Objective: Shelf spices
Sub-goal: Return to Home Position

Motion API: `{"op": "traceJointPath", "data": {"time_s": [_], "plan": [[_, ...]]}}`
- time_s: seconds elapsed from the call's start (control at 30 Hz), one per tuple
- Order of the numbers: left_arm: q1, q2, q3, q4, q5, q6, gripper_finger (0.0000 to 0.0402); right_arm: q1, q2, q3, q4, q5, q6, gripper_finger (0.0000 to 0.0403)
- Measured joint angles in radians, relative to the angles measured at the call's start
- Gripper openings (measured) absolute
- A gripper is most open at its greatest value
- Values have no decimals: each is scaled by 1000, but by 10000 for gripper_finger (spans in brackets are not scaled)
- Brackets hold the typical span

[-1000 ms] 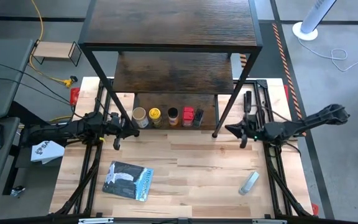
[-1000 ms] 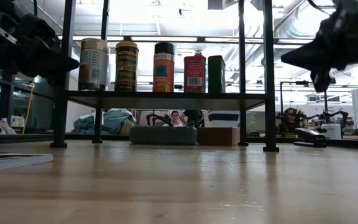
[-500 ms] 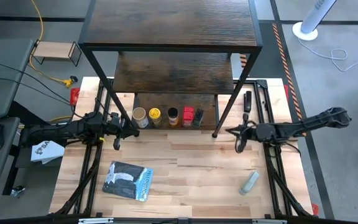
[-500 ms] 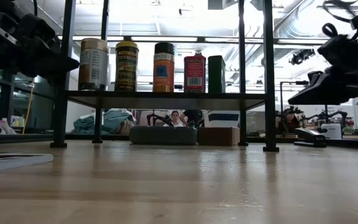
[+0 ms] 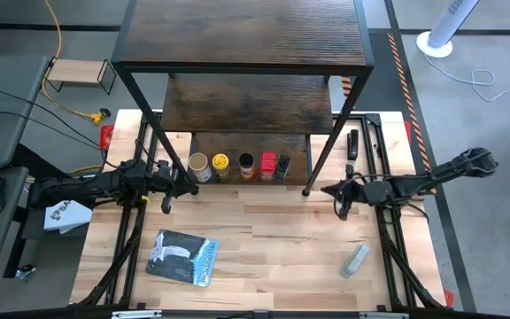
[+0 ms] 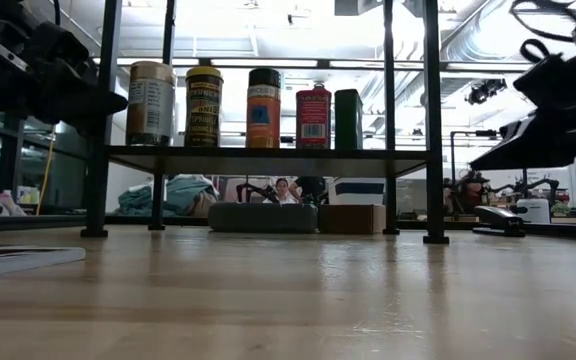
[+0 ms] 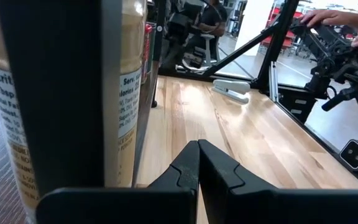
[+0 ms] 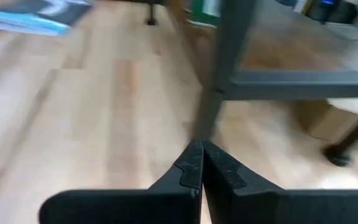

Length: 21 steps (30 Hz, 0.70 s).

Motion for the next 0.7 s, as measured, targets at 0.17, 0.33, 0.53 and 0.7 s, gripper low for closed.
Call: {"op": "traceJointPath", "data": {"time_s": [0.17,0.33,0.53,0.7], "plan": [[0,0,0,-4,0,0,0,-10,-70,0,-3,-60,2,0],[0,0,0,-4,0,0,0,-90,-187,0,-5,-75,2,0],[0,0,0,-1,0,0,0,-241,-290,-1,-6,-86,2,0],[0,0,0,-2,0,0,0,-328,-405,-1,-6,-85,2,0]]}}
